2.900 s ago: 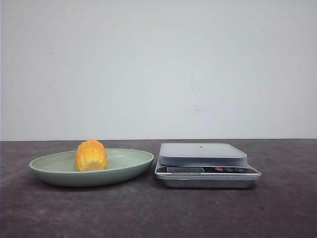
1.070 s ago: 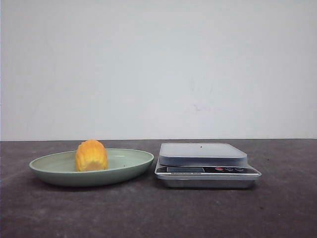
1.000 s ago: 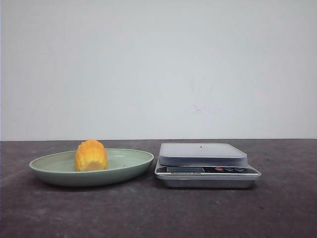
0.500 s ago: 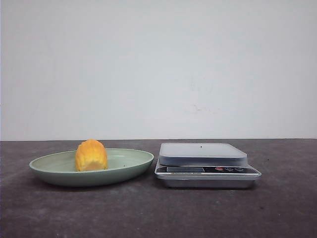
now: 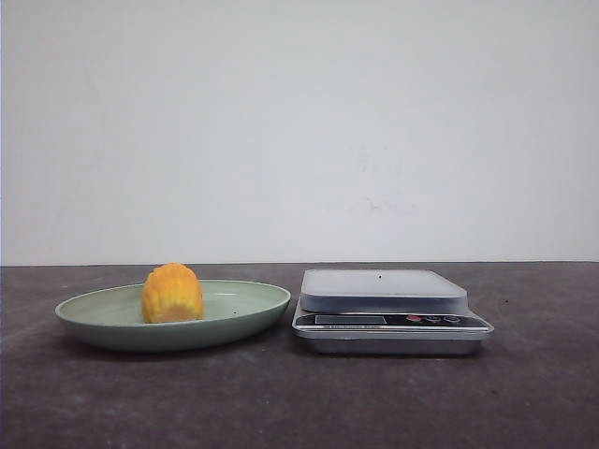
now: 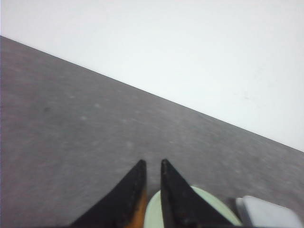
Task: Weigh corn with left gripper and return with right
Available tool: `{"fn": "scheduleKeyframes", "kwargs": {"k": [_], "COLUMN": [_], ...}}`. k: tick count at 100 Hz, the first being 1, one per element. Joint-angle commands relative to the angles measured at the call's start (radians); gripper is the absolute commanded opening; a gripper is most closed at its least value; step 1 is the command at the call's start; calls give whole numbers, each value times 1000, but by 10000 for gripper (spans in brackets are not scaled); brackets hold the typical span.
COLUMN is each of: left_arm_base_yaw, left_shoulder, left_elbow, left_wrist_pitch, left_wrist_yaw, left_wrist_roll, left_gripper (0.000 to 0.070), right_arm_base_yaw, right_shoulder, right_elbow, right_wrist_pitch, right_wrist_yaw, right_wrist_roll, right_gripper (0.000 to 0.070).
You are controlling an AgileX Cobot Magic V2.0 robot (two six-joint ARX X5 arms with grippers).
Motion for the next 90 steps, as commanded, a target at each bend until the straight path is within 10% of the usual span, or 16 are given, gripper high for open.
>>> {"fn": "scheduleKeyframes", "kwargs": {"k": [1, 12, 21, 29, 90], "left_arm_base_yaw": [-3, -12, -25, -45, -316], "left_shoulder": [92, 209, 273, 310, 524], "left_elbow": [117, 248, 315, 351, 369], "left_wrist_pitch": [-20, -50, -58, -69, -91], "left_wrist_yaw": [21, 77, 142, 170, 134], "left_wrist_roll": [29, 40, 55, 64, 238], "left_gripper": [17, 251, 434, 435, 436], "right_arm_base_yaw": [2, 2, 2, 2, 50], "right_shoulder": [75, 169, 222, 259, 323], "right_elbow": [79, 179, 240, 283, 394], "right_wrist_pitch": [0, -16, -23, -35, -160], "right_wrist_yaw": [-42, -113, -166, -209, -223], "right_wrist_roll": [-4, -21, -33, -38, -172], "right_gripper": [4, 35, 241, 355, 419]}}
